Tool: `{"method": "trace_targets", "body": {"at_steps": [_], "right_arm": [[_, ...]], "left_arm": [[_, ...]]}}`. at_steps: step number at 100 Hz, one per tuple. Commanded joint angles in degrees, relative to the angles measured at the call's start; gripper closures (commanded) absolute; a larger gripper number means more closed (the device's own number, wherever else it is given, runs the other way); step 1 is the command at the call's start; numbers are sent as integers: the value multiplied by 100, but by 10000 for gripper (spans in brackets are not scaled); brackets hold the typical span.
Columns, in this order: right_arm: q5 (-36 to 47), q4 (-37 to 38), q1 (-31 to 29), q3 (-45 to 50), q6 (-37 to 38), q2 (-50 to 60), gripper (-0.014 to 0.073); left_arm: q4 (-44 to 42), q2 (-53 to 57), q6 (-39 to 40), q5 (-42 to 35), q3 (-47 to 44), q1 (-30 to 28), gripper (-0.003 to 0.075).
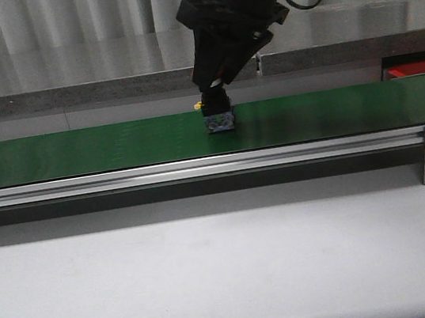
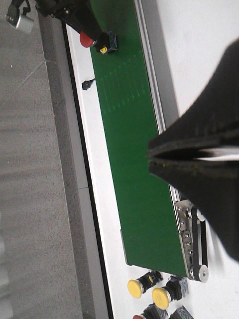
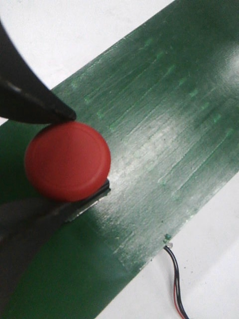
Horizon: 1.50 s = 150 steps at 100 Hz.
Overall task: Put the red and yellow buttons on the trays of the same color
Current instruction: 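Carry the red button to the red tray and open the right gripper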
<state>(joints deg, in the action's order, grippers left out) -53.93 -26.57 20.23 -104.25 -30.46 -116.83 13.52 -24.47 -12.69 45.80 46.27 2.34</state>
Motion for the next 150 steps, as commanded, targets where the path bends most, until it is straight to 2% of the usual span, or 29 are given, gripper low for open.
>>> {"method": "trace_targets", "body": {"at_steps": [1, 16, 37, 58, 79, 118, 150], "right_arm": [[219, -188, 5, -194, 20, 346, 386], [62, -233, 5, -194, 20, 418, 428], [-304, -262, -29, -194, 46, 888, 429], [-413, -263, -402, -194, 295, 1429, 429], [-566, -263, -1285, -188, 461, 1658, 429], [-366, -274, -3496, -146, 800, 1615, 429], [-19, -285, -4495, 1, 1103, 1098, 429]], "left_arm": [[104, -50, 42, -412, 133, 44, 741], [104, -50, 42, -412, 133, 44, 741], [104, -50, 42, -412, 133, 44, 741], [104, -50, 42, -412, 133, 44, 741], [104, -50, 42, -412, 133, 44, 741], [104, -50, 42, -412, 133, 44, 741], [104, -50, 42, -412, 133, 44, 741]]}}
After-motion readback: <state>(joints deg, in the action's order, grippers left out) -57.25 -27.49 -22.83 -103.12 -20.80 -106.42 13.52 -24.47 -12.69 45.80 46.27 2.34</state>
